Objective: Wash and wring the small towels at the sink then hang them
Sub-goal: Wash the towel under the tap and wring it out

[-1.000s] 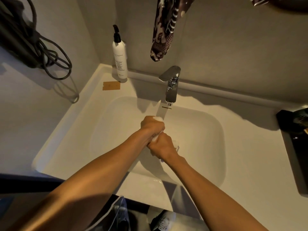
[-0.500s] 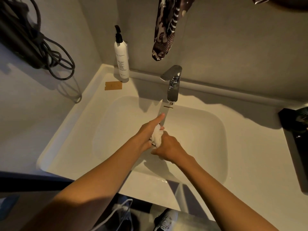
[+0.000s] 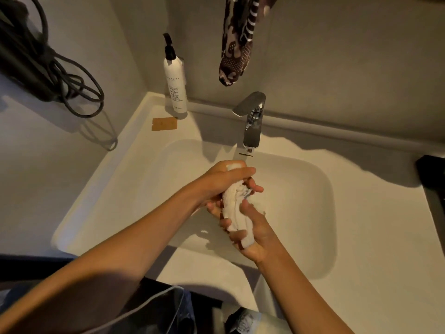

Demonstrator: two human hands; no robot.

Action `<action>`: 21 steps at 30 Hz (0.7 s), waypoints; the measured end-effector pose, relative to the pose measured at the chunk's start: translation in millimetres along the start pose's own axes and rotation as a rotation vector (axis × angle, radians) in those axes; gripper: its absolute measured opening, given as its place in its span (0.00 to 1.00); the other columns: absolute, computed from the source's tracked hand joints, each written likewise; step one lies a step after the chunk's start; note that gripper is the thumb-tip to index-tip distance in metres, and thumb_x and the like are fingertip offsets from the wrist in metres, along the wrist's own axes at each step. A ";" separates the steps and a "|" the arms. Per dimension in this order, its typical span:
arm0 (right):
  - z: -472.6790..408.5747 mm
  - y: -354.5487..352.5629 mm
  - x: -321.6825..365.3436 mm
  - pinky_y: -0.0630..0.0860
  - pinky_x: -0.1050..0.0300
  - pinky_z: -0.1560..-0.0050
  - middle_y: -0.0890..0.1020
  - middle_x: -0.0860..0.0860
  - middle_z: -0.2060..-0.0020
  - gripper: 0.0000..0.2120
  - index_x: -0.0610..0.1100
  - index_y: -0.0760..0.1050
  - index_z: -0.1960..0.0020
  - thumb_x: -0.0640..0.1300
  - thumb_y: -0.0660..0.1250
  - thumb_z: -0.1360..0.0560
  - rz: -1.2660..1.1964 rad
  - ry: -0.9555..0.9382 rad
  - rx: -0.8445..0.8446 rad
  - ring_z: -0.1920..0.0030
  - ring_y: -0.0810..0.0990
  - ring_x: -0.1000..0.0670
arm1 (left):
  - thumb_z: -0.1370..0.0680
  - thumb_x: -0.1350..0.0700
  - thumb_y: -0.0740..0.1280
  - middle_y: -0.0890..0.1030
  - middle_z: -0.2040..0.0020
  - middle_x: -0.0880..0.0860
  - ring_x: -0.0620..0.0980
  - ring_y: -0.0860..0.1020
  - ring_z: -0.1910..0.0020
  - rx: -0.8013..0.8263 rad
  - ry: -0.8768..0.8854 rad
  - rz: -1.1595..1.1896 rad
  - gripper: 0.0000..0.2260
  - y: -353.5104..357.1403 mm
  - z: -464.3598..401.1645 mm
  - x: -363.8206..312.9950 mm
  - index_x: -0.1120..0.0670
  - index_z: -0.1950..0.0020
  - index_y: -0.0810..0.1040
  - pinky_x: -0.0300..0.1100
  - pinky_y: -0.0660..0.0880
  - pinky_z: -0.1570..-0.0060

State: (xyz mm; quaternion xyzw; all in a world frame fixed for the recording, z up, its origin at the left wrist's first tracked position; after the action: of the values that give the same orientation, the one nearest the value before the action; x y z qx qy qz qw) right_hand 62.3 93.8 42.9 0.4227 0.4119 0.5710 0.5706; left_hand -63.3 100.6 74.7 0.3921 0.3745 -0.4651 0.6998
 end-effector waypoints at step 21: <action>-32.7 -11.9 21.1 0.69 0.60 0.76 0.77 0.49 0.73 0.06 0.49 0.69 0.65 0.41 0.65 0.35 1.556 -0.366 -0.848 0.74 0.75 0.47 | 0.29 0.62 0.64 0.71 0.83 0.45 0.45 0.72 0.79 -0.463 -0.147 -0.497 0.18 -0.9 -40.4 17.6 0.52 0.78 0.68 0.34 0.65 0.75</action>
State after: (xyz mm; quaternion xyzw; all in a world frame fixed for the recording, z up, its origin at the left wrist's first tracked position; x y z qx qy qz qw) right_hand 34.9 115.4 21.9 0.4200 -0.3325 0.8233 0.1876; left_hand -65.5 130.3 42.2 0.0854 0.5028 -0.5509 0.6606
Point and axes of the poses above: each hand's wrist, its own z-axis away from the middle knuckle, its own y-axis out of the palm, x = y × z, the point moved 2 cm from there along -z, towards the middle knuckle
